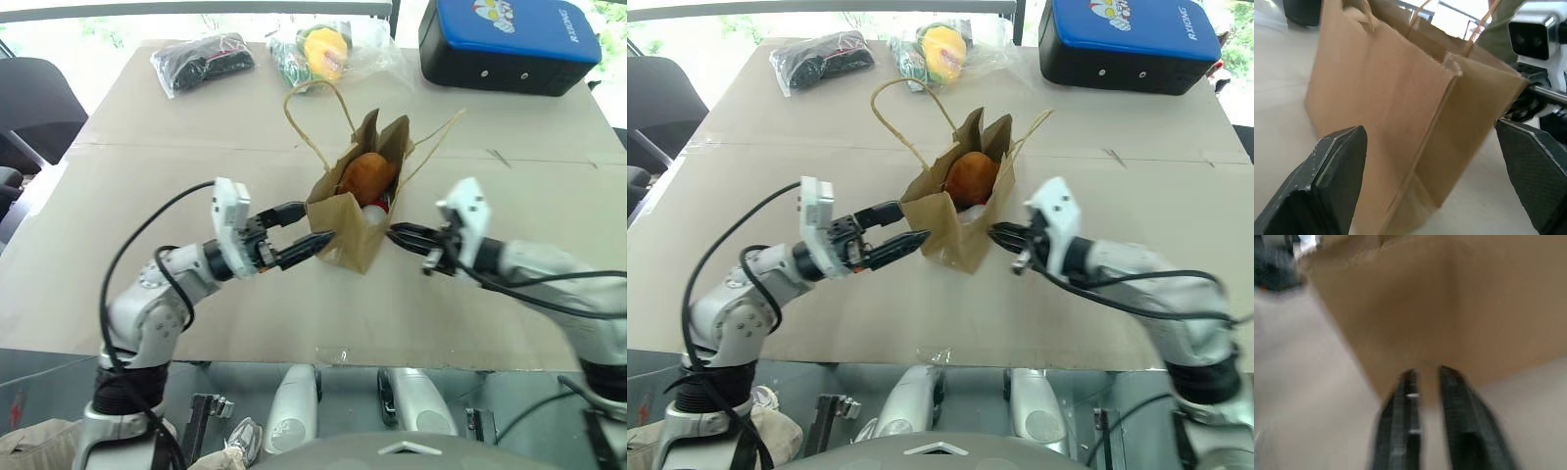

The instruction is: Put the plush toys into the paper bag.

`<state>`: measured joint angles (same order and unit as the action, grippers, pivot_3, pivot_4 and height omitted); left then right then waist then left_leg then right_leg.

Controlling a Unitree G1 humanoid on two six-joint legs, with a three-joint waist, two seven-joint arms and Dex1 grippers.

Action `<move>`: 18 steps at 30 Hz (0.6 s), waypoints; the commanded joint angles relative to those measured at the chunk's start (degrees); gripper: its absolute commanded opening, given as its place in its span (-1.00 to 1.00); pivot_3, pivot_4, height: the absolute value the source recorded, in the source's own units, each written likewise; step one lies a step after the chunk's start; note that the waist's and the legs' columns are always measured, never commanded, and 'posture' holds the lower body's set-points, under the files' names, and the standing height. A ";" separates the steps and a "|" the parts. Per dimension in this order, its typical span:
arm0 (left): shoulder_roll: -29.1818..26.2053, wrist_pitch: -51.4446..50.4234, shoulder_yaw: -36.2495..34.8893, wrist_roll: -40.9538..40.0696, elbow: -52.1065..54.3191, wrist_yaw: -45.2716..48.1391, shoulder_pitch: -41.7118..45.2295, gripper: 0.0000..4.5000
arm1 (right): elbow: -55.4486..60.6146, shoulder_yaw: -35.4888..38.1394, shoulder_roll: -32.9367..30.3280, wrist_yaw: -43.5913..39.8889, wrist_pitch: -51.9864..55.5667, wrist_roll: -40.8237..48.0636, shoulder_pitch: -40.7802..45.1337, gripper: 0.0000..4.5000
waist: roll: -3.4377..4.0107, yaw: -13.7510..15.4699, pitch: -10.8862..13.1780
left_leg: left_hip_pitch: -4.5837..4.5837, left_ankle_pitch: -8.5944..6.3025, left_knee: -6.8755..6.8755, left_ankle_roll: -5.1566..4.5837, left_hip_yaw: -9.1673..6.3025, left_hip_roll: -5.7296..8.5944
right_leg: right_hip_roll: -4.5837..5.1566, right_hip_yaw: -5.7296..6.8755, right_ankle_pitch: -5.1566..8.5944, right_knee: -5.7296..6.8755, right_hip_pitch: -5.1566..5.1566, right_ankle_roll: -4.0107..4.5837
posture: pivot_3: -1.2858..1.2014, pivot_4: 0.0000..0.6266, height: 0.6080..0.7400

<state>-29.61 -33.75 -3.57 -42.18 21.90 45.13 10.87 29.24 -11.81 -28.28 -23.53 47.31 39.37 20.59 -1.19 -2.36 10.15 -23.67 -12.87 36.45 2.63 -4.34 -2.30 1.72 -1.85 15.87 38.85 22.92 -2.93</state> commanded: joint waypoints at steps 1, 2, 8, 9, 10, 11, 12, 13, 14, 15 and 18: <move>2.11 2.53 2.07 4.75 3.05 -5.27 1.43 1.00 | -3.23 -2.12 4.23 -1.05 -6.58 -5.11 2.18 -0.97 | 0.00 0.37 0.00 | -0.02 0.00 0.01 0.00 0.00 0.01 | 0.02 0.01 0.00 -0.01 0.00 0.00 | 0.03 -0.52 1.00; 3.19 3.06 2.49 6.09 2.79 -7.10 1.89 1.00 | -4.39 -2.53 5.63 -1.41 -7.49 -5.86 2.61 -0.97 | 0.00 0.47 0.00 | -0.04 0.00 0.03 0.00 0.01 0.03 | 0.05 0.02 0.00 -0.02 0.00 -0.01 | 0.03 -0.52 1.00; 8.35 4.96 4.09 14.01 -0.77 -16.11 4.12 1.00 | -9.55 -4.47 10.97 -3.49 -11.89 -10.40 3.05 -0.97 | -0.01 0.56 -0.01 | -0.02 0.00 0.03 0.00 -0.01 0.04 | 0.06 0.05 -0.01 -0.01 -0.01 -0.01 | 0.03 -0.52 1.00; 9.62 4.97 3.85 14.46 -1.59 -17.68 4.60 0.89 | -9.25 -4.43 10.82 -3.90 -12.49 -11.05 2.29 -0.99 | -0.01 0.61 -0.01 | -0.02 0.00 0.03 0.00 0.00 0.04 | 0.06 0.05 -0.01 -0.01 -0.01 0.00 | 0.03 -0.52 1.00; 10.53 5.08 3.96 14.82 -2.25 -18.25 4.93 0.76 | -8.49 -4.31 10.19 -4.50 -12.98 -11.61 1.34 -1.00 | -0.02 0.65 -0.01 | -0.04 0.00 0.03 0.00 -0.01 0.04 | 0.06 0.06 -0.01 -0.02 -0.01 -0.01 | 0.03 -0.52 1.00; 11.04 5.35 4.33 15.27 -2.81 -18.25 5.16 0.62 | -7.40 -4.04 9.42 -5.13 -13.23 -11.89 0.36 -1.00 | -0.02 0.74 -0.01 | -0.04 0.00 0.04 0.00 -0.02 0.04 | 0.07 0.07 -0.01 -0.01 -0.01 -0.01 | 0.03 -0.52 1.00; 11.47 5.76 4.60 15.50 -3.34 -17.97 5.32 0.41 | -6.08 -3.36 8.63 -5.49 -13.18 -11.87 -0.55 -1.00 | -0.02 0.75 -0.01 | -0.04 0.00 0.04 0.00 -0.02 0.05 | 0.07 0.08 -0.01 -0.01 -0.02 -0.01 | 0.03 -0.52 1.00; 12.07 6.07 4.39 15.49 -4.05 -18.06 5.56 0.21 | -4.42 -1.85 7.79 -5.61 -13.82 -11.82 -1.57 -1.00 | -0.02 0.76 -0.01 | -0.04 0.00 0.04 0.00 -0.02 0.05 | 0.08 0.08 -0.01 -0.01 -0.01 -0.01 | 0.03 -0.52 1.00; 12.08 6.47 4.11 15.32 -4.90 -17.27 5.92 -0.02 | -2.27 0.37 6.79 -6.35 -14.16 -10.43 -2.89 -0.89 | -0.01 0.83 -0.01 | -0.04 0.00 0.04 0.00 -0.02 0.05 | 0.08 0.08 -0.01 -0.01 -0.02 -0.01 | 0.03 -0.52 1.00; 11.32 7.23 3.94 15.31 -5.75 -15.45 6.26 -0.21 | 0.22 2.42 5.37 -7.39 -13.75 -8.61 -4.41 -0.76 | -0.01 0.92 -0.01 | -0.05 0.00 0.04 0.00 -0.02 0.05 | 0.08 0.08 -0.01 -0.01 -0.01 -0.01 | 0.03 -0.52 1.00; 6.79 10.84 1.84 13.46 -9.96 -5.50 8.38 -0.85 | 6.22 7.98 0.01 -9.93 -14.37 -7.27 -9.46 -0.22 | -0.01 1.13 -0.01 | -0.04 0.00 0.04 0.00 -0.02 0.06 | 0.08 0.09 -0.01 0.01 -0.02 -0.01 | 0.03 -0.52 1.00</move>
<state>-20.99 -26.07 0.42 -27.23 12.34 34.06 17.58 30.62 -7.35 -26.71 -31.64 34.53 30.73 12.20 -1.20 -1.23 10.14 -23.68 -12.88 36.49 2.63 -4.38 -2.25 1.76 -1.75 15.87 38.85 22.90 -2.93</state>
